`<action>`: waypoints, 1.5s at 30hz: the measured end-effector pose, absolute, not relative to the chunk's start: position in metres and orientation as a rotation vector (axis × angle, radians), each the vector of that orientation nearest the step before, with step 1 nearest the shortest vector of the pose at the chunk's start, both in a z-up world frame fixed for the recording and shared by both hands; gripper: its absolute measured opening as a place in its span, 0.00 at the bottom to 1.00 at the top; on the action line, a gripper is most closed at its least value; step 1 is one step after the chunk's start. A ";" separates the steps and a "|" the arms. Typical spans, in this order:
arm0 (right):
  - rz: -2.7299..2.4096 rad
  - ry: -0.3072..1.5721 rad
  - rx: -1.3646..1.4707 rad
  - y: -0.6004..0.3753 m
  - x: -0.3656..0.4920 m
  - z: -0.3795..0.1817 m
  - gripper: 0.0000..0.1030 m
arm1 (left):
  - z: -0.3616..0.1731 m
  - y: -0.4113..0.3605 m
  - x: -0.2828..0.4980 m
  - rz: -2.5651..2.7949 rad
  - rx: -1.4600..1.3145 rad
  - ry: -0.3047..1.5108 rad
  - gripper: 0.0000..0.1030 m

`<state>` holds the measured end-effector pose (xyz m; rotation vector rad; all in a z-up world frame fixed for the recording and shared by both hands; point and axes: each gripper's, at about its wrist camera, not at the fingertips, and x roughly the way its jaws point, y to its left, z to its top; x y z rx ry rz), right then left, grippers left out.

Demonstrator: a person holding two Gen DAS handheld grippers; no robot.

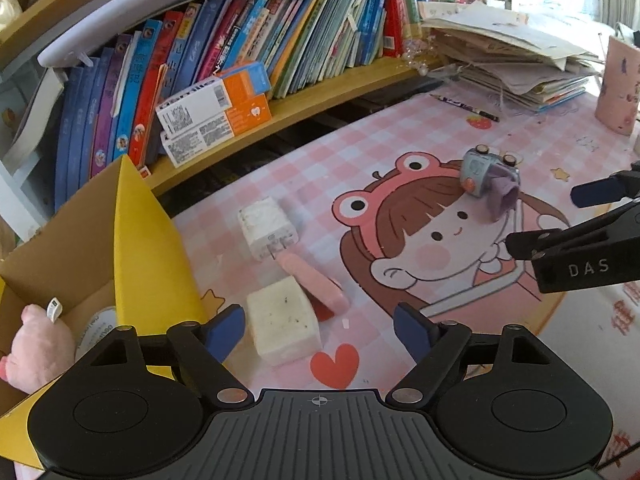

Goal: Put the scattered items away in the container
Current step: 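Lower the left tool over the sponge while the right tool closes on the toy truck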

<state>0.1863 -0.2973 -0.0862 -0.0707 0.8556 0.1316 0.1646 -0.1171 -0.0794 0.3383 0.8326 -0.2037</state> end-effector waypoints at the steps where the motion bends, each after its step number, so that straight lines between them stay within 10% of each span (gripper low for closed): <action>1: 0.129 0.854 -0.073 -0.298 0.188 -0.087 0.84 | -0.081 -0.118 0.166 -0.200 0.341 0.832 0.80; 4: 0.131 0.847 -0.075 -0.297 0.192 -0.086 0.84 | -0.086 -0.121 0.171 -0.194 0.359 0.841 0.77; 6: 0.134 0.849 -0.075 -0.296 0.193 -0.087 0.84 | -0.090 -0.124 0.174 -0.178 0.399 0.846 0.49; 8: 0.136 0.852 -0.075 -0.296 0.195 -0.088 0.84 | -0.096 -0.125 0.178 -0.161 0.439 0.854 0.43; 37: 0.139 0.822 -0.148 -0.292 0.236 -0.096 0.84 | -0.118 -0.123 0.191 -0.127 0.512 0.881 0.43; 45: 0.158 0.839 -0.170 -0.287 0.249 -0.101 0.62 | -0.114 -0.117 0.189 -0.159 0.486 0.886 0.30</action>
